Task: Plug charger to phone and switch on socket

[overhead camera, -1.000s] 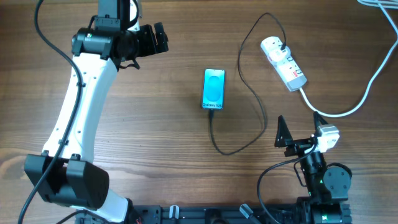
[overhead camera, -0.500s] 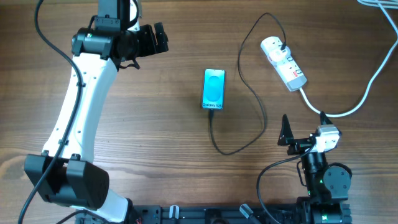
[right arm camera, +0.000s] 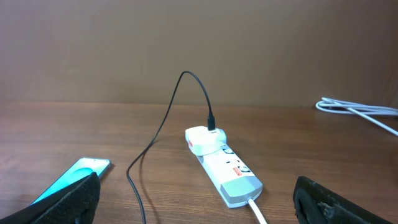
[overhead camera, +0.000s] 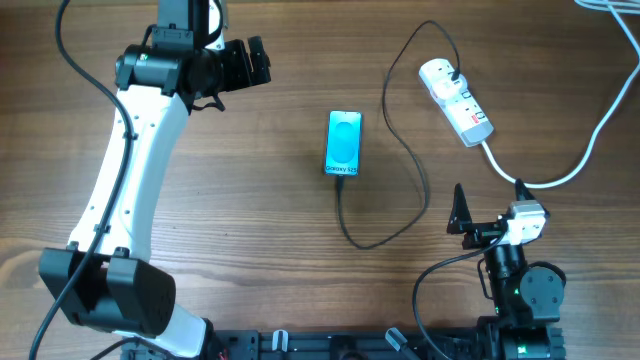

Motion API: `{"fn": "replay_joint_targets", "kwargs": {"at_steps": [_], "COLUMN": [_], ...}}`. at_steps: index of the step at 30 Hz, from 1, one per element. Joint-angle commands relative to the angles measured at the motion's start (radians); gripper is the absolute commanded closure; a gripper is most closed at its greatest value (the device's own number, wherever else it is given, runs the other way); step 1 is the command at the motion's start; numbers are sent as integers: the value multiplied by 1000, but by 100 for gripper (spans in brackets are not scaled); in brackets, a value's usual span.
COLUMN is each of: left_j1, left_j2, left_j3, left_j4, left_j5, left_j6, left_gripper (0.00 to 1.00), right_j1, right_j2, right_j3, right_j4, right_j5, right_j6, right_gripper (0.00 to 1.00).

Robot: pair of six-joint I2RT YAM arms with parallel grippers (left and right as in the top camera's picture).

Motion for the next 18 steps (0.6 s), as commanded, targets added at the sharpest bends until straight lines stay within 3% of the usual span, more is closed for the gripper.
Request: {"fn": "replay_joint_targets", "kwargs": {"at_steps": [1,14,18], "left_j1": [1,0,-5], "left_j2": [4,-2,-52], "left_j3": [-4,-4,-5], "left_j4": [3,2,-77], "left_j5": [-6,-6,-6], "left_j6": [-8,-8,-8], "left_gripper": [0,0,0], "right_j1": [1,1,1], "right_j2": [-13,-13,-13], "right_j3": [-1,-1,-1], "right_j4": [1,1,1], "right_j5": [10,10,10], "right_j6": [-8,-9,-9], "right_gripper": [0,1,0]}}
